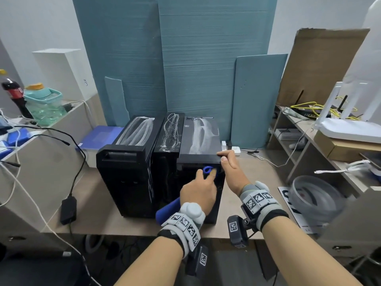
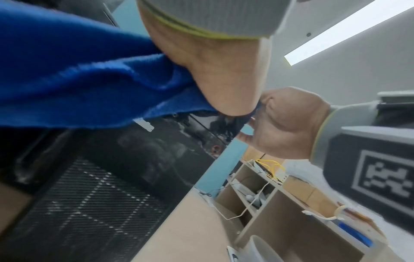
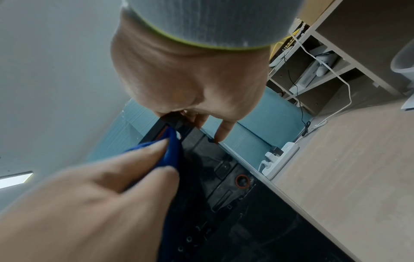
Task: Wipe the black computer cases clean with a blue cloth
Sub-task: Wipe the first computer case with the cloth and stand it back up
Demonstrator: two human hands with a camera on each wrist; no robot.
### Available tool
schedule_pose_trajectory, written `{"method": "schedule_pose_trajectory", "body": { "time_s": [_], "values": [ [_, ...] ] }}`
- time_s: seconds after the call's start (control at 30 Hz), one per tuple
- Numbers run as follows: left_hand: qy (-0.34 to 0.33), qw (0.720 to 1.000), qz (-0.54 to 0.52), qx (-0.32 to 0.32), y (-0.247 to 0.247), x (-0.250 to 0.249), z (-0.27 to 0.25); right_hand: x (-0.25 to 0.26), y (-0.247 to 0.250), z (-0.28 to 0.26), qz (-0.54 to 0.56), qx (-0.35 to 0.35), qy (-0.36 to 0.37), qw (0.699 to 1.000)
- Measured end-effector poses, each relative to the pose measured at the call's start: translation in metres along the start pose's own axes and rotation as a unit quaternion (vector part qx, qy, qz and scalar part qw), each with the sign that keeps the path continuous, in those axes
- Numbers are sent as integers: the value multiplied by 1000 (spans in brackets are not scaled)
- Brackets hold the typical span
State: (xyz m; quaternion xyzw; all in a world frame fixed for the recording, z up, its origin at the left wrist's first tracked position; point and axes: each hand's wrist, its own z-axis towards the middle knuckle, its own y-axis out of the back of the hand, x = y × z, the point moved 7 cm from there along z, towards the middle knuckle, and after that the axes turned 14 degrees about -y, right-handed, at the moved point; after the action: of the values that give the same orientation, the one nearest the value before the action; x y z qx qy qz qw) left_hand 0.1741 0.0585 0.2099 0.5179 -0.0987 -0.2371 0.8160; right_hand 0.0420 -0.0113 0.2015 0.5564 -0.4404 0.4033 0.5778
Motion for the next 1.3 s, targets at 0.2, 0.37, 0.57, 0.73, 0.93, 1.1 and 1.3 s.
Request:
{"method": "schedule_pose_trajectory", "body": {
  "time_s": [0.2, 0.37, 0.57, 0.73, 0.93, 1.1, 1.3],
  "values": [
    [61, 996, 14, 64, 20, -4, 15, 3, 2, -5, -18, -2, 4, 1000],
    [126, 989, 32, 76, 36, 44, -7, 5, 5, -7, -36, -2, 1, 999],
    [158, 984, -31, 74, 31, 46, -12, 7, 2, -6, -55, -1, -1, 998],
    [135, 983, -89, 82, 18, 9, 6, 13, 1, -4, -93, 0, 1, 996],
    [73, 985, -123, 91, 12, -16, 15, 15, 8, -6, -107, -9, 7, 994],
    [116, 985, -86, 98, 21, 28, -5, 15, 5, -6, -120, -5, 28, 992],
    [165, 978, -71, 108, 24, 63, -34, 11, 5, -6, -108, -8, 32, 994]
  ]
}}
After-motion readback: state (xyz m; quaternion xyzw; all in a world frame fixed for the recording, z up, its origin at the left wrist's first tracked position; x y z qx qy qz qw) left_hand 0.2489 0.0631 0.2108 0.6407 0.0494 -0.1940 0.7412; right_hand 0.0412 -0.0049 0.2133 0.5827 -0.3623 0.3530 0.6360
